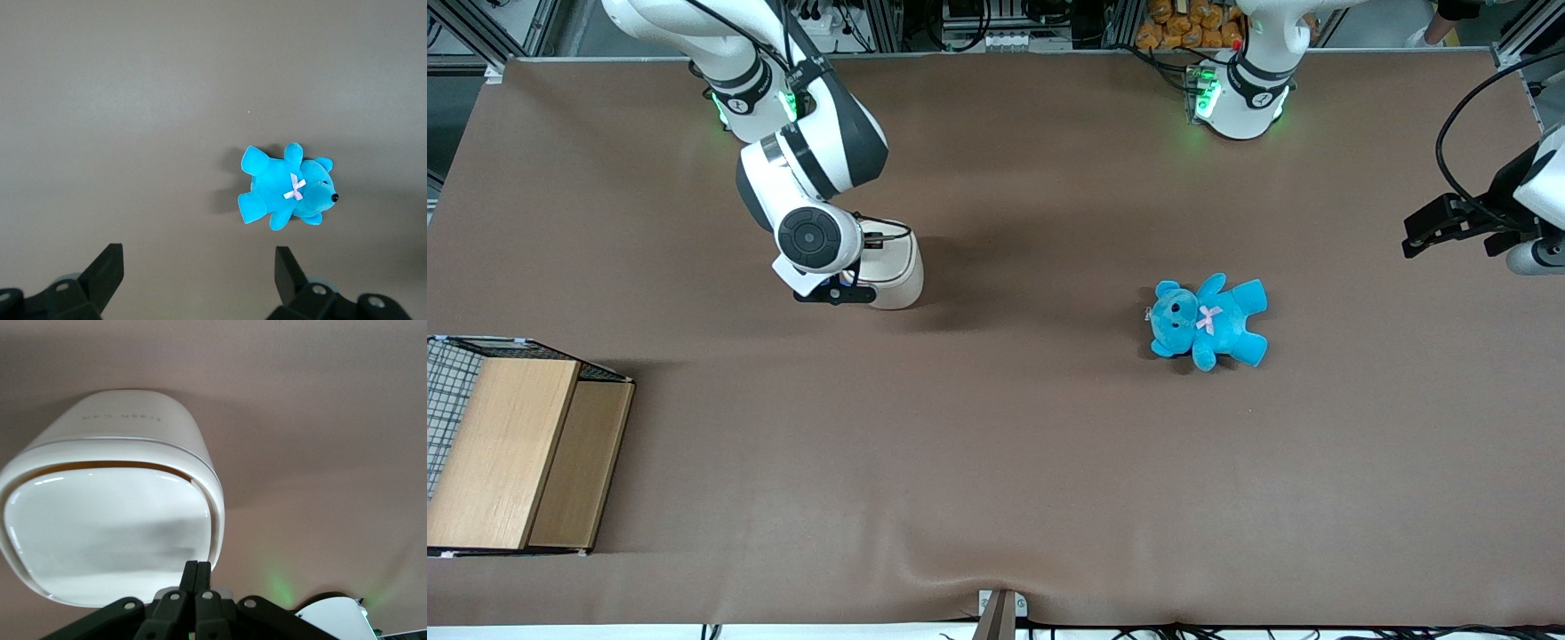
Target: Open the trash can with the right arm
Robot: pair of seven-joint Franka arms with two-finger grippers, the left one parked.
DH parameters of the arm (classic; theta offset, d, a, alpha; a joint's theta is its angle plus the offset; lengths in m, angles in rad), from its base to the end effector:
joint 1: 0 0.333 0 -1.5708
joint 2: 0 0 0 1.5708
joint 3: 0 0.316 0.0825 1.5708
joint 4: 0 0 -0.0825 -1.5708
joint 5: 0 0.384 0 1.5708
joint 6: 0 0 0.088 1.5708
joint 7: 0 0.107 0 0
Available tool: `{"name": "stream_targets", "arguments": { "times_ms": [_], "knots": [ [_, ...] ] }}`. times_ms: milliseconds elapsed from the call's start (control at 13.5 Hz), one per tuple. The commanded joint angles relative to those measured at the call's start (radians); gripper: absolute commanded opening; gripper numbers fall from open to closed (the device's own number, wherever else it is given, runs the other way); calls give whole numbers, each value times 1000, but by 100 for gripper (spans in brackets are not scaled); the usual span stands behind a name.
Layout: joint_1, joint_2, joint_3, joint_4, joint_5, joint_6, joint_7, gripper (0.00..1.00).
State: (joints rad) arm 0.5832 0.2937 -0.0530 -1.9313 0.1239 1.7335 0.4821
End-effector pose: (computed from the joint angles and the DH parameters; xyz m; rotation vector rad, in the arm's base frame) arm 0.4708 0.2901 0.3081 2.9073 -0.0061 -0.7079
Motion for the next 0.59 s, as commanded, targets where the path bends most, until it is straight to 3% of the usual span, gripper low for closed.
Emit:
{"name": "stream_targets", "arguments": {
  "times_ms": [0,519],
  "knots": [
    [7,-18,-7,-23,14,23,9,0],
    [7,10,-7,-21,14,54,9,0]
  ]
}}
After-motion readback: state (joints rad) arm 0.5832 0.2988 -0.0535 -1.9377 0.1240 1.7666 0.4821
